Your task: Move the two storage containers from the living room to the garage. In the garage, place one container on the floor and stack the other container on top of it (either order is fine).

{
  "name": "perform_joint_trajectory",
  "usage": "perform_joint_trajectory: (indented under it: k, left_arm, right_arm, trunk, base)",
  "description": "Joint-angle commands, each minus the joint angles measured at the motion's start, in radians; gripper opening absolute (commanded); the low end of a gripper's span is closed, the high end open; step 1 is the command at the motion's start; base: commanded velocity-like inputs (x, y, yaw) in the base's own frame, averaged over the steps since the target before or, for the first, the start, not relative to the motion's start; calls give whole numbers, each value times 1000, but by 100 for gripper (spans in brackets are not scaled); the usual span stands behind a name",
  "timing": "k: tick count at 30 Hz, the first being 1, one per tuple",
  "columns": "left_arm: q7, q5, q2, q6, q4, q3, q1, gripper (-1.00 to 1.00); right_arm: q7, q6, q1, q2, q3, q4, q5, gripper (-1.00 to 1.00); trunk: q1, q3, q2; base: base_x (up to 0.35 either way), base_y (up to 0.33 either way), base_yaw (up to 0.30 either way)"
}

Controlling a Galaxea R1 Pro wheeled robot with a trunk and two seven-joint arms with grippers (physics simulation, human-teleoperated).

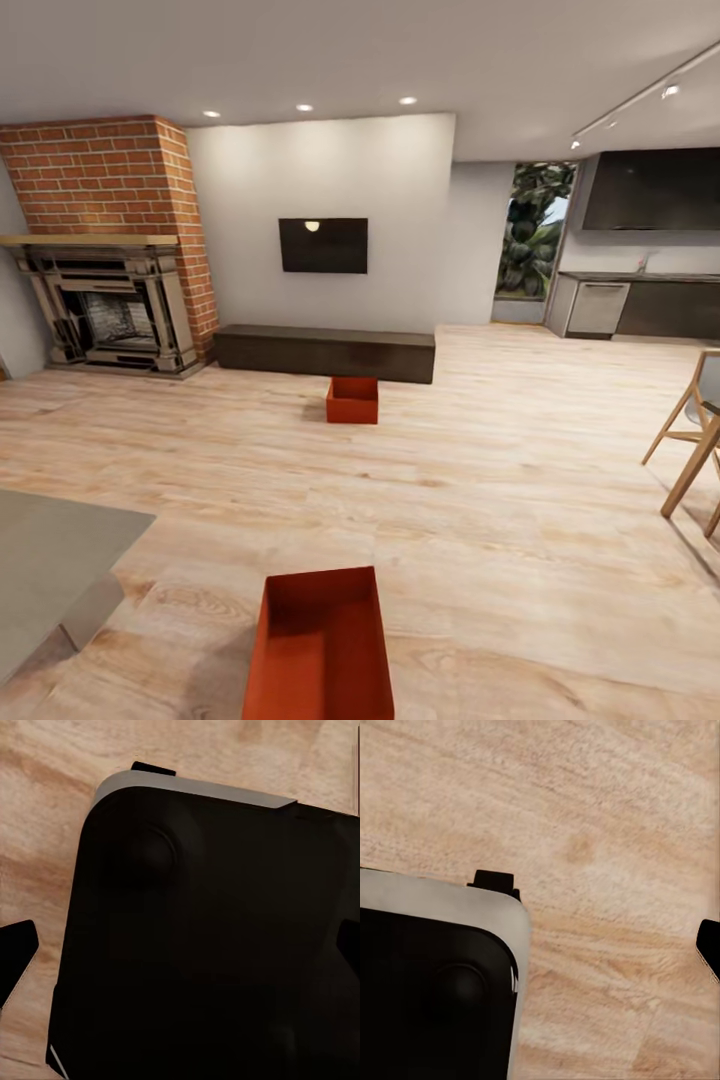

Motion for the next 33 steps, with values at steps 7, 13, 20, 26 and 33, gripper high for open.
perform_joint_trajectory:
  k: [7, 13, 20, 26, 33]
  left_arm:
    - [0, -1, 0, -2, 0, 7, 0, 100]
    - [0, -3, -1, -2, 0, 7, 0, 100]
    - [0, -2, -1, -2, 0, 7, 0, 100]
    - [0, -2, -2, -6, 0, 8, 0, 100]
    - [3, -1, -2, -14, -1, 11, 0, 100]
  right_arm:
    - [1, -5, -1, 0, 8, 3, -8, 100]
    - [-5, -6, -1, 0, 8, 3, -8, 100]
    - [-7, -7, -1, -1, 8, 3, -9, 100]
    - [-7, -7, -1, 0, 8, 3, -9, 100]
    - [-7, -7, -1, 0, 8, 3, -8, 100]
  trunk:
    - [1, -1, 0]
    - [1, -1, 0]
    - [1, -1, 0]
    - [1, -1, 0]
    - [1, -1, 0]
  base:
    - [323, 86, 0]
    - [323, 123, 0]
    - [323, 113, 0]
    - [319, 83, 0]
    - [94, 15, 0]
